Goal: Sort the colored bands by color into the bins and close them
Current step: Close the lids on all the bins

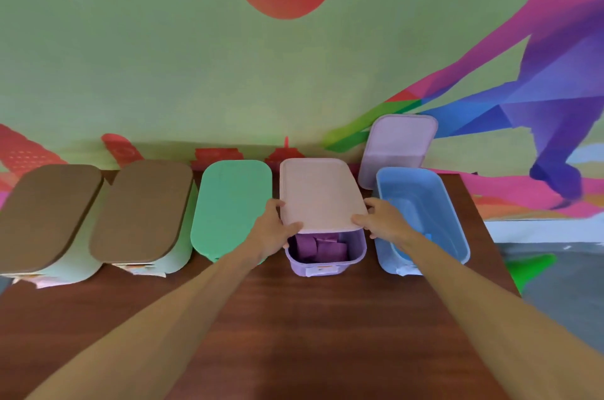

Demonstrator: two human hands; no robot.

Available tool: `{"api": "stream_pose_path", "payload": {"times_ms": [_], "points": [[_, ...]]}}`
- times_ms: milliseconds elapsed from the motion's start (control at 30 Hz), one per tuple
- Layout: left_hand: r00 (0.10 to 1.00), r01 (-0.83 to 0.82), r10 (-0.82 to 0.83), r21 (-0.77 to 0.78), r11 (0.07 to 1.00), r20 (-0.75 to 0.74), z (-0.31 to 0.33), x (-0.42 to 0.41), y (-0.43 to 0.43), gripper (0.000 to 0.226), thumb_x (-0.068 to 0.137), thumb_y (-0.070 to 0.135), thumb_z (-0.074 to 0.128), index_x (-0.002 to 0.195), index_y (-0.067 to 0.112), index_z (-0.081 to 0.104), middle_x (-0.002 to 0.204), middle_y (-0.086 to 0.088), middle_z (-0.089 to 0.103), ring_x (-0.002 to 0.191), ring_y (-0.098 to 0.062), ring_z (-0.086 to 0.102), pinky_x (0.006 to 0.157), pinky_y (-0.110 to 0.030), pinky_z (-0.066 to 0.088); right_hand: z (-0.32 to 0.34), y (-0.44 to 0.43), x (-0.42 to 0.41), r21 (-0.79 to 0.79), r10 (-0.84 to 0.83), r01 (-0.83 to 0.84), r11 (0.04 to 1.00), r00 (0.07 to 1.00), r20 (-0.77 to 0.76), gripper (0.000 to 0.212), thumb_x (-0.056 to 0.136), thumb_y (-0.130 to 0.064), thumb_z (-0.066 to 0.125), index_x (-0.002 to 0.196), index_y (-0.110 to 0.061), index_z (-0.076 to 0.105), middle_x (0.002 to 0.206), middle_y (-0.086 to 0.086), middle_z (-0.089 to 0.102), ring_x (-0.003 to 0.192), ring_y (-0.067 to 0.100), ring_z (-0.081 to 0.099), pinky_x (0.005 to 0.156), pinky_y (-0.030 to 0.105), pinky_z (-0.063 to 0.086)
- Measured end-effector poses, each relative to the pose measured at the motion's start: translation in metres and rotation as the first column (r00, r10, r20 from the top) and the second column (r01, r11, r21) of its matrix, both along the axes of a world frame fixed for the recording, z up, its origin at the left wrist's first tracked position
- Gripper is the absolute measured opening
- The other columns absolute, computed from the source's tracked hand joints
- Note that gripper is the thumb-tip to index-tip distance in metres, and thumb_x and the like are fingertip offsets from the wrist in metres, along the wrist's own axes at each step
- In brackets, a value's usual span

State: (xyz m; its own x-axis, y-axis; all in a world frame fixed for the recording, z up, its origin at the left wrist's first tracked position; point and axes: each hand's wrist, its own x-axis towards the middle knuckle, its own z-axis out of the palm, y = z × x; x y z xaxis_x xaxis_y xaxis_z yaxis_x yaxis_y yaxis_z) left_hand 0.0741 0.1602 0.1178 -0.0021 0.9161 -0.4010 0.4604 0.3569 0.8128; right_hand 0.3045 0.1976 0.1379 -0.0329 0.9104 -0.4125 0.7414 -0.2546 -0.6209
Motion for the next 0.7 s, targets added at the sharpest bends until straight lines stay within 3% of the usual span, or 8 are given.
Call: {"api": "stream_pose_path", "payload": {"times_ms": [100,267,433,533,700], "points": [[0.997,-0.03,0.026,-0.053,0.998,-0.076,-0.014,0.006,-0.013,0.07,0.086,0.021,0.066,0.139,0.007,0.023,0.117,-0.023,0.06,0.093,-0.034,0.063,0.072,-0.03,0.047,-0.005,-0.021,0.004,-0.071,0.044,-0.047,0.996,0.998,-0.048,0.059,0.082,-0.03,0.069,0.133,-0.015,0.044,0.125,0.003,0.057,0.109,0.023,0.057,0.091,0.04,0.053],[0.969,0.002,-0.026,-0.096,0.995,-0.248,-0.028,0.018,-0.028,0.045,0.087,0.028,0.062,0.121,0.006,0.043,0.117,-0.014,0.061,0.076,-0.03,0.064,0.077,-0.038,0.053,-0.013,-0.037,0.01,-0.048,0.152,-0.153,0.987,0.988,-0.024,0.072,0.079,-0.028,0.075,0.139,-0.013,0.038,0.133,0.007,0.051,0.12,0.024,0.051,0.099,0.041,0.049],[0.906,-0.002,-0.037,-0.092,0.996,-0.422,-0.037,0.029,-0.032,0.048,0.087,0.033,0.059,0.124,0.006,0.045,0.126,-0.014,0.057,0.11,-0.033,0.056,0.093,-0.043,0.046,-0.019,-0.038,0.018,-0.002,0.232,-0.232,0.973,0.973,0.017,0.064,0.08,-0.024,0.075,0.134,-0.011,0.043,0.132,0.009,0.052,0.12,0.023,0.051,0.096,0.032,0.044],[0.893,-0.008,-0.04,-0.106,0.994,-0.447,-0.038,0.029,-0.03,0.051,0.087,0.036,0.059,0.126,0.007,0.045,0.126,-0.013,0.055,0.111,-0.032,0.055,0.094,-0.043,0.046,-0.026,-0.038,0.019,0.015,0.244,-0.244,0.97,0.969,-0.033,0.06,0.077,-0.013,0.075,0.13,-0.011,0.046,0.127,0.007,0.055,0.108,0.017,0.051,0.084,0.024,0.043],[0.908,0.018,-0.06,-0.104,0.994,-0.415,-0.043,0.027,-0.033,0.053,0.086,0.029,0.063,0.128,0.006,0.042,0.123,-0.016,0.058,0.102,-0.037,0.061,0.084,-0.041,0.051,-0.034,-0.04,0.016,0.073,0.218,-0.217,0.974,0.976,-0.014,0.059,0.077,-0.014,0.076,0.128,-0.01,0.046,0.125,0.009,0.056,0.113,0.023,0.054,0.08,0.024,0.044]]}}
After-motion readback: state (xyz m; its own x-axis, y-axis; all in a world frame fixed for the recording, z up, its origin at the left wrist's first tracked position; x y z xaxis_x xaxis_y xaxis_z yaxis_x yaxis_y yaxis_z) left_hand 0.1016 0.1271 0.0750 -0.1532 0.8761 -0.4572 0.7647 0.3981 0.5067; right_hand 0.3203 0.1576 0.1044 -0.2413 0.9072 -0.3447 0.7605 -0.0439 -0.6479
